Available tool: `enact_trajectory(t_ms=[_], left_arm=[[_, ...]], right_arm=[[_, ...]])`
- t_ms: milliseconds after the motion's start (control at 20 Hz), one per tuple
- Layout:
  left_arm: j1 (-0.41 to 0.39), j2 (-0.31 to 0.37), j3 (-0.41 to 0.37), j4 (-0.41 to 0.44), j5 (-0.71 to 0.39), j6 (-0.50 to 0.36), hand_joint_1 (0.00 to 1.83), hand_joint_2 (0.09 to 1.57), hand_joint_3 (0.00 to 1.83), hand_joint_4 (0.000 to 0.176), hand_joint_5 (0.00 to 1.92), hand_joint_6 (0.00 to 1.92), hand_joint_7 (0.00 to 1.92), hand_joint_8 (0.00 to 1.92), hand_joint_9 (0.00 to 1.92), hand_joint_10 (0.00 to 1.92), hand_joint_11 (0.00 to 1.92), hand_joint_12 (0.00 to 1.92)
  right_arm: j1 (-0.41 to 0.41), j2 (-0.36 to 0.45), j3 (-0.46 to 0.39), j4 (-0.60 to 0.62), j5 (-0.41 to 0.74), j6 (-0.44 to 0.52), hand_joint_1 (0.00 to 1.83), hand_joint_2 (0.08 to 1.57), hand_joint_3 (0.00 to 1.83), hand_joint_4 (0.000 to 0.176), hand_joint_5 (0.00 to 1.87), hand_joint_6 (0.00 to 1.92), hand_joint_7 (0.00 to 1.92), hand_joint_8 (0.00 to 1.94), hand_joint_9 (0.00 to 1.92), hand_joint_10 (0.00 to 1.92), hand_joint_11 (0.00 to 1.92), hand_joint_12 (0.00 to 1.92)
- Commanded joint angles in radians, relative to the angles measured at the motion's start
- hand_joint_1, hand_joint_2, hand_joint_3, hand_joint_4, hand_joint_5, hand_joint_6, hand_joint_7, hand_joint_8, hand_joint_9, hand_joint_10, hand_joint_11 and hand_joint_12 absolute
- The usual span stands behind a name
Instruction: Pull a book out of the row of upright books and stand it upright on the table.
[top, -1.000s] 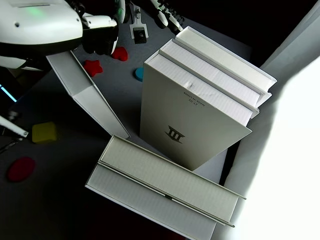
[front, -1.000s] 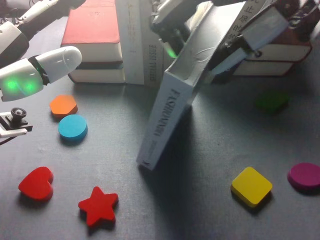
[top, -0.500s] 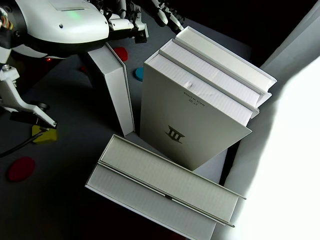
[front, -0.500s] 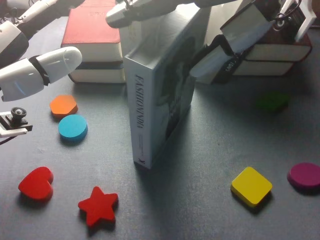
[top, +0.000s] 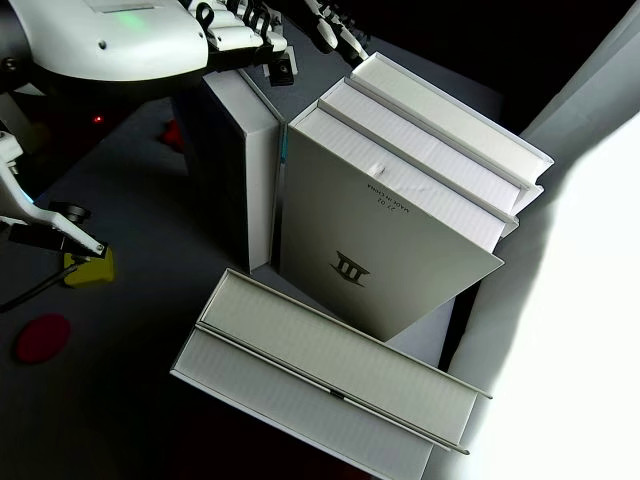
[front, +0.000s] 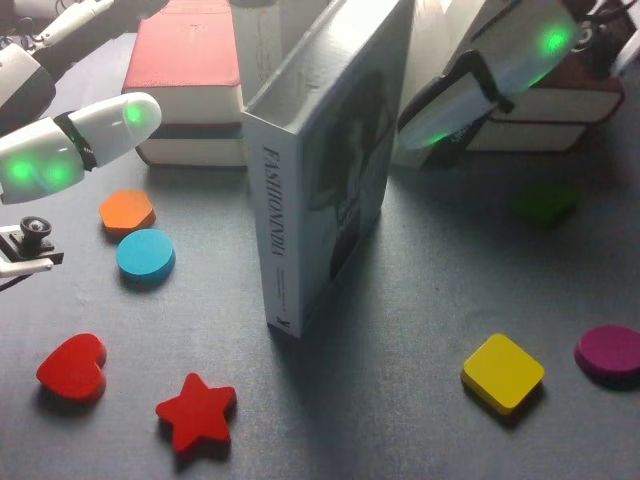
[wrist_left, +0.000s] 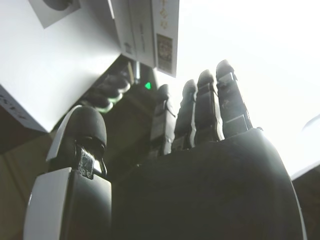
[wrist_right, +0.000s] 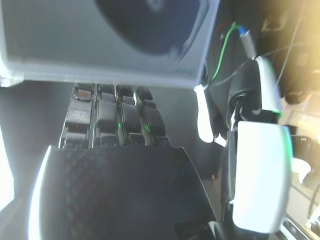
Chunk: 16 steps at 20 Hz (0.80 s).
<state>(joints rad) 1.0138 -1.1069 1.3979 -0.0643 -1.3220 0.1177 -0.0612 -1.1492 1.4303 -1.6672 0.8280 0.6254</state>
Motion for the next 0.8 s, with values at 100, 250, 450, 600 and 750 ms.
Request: enact_trajectory(t_ms=[100,250,450,600,750], left_arm=[[-0.008,-0.001,0.000,-0.033,-0.135,-0.006,0.30,1.35,0.00,0.056,0.14,0.00,0.00,0.00,0.00,0.00,0.00,0.00],[0.001,0.003,-0.006,-0.040,-0.147,-0.006,0.27,1.36,0.00,0.047,0.14,0.00,0.00,0.00,0.00,0.00,0.00,0.00],[0.010,0.008,-0.009,-0.051,-0.156,-0.004,0.32,1.36,0.00,0.040,0.14,0.00,0.00,0.00,0.00,0.00,0.00,0.00],[0.013,0.010,-0.011,-0.054,-0.160,-0.004,0.29,1.36,0.00,0.054,0.13,0.00,0.00,0.00,0.00,0.00,0.00,0.00],[0.015,0.011,-0.011,-0.057,-0.164,-0.004,0.29,1.36,0.00,0.067,0.12,0.00,0.00,0.00,0.00,0.00,0.00,0.00]], right_arm=[[0.014,0.047,-0.024,0.148,-0.008,-0.044,0.67,1.06,0.01,0.000,0.00,0.00,0.00,0.00,0.00,0.00,0.00,0.00],[0.010,0.108,-0.064,0.213,-0.009,-0.098,0.49,1.27,0.04,0.000,0.00,0.00,0.00,0.00,0.00,0.00,0.00,0.00],[-0.031,0.189,-0.114,0.379,-0.022,-0.243,0.43,1.17,0.00,0.065,0.00,0.00,0.00,0.00,0.00,0.00,0.00,0.00],[-0.070,0.230,-0.130,0.494,-0.031,-0.334,0.50,1.10,0.00,0.055,0.00,0.00,0.00,0.00,0.00,0.00,0.00,0.00],[-0.118,0.264,-0.149,0.629,-0.031,-0.450,0.45,1.14,0.00,0.005,0.00,0.00,0.00,0.00,0.00,0.00,0.00,0.00]])
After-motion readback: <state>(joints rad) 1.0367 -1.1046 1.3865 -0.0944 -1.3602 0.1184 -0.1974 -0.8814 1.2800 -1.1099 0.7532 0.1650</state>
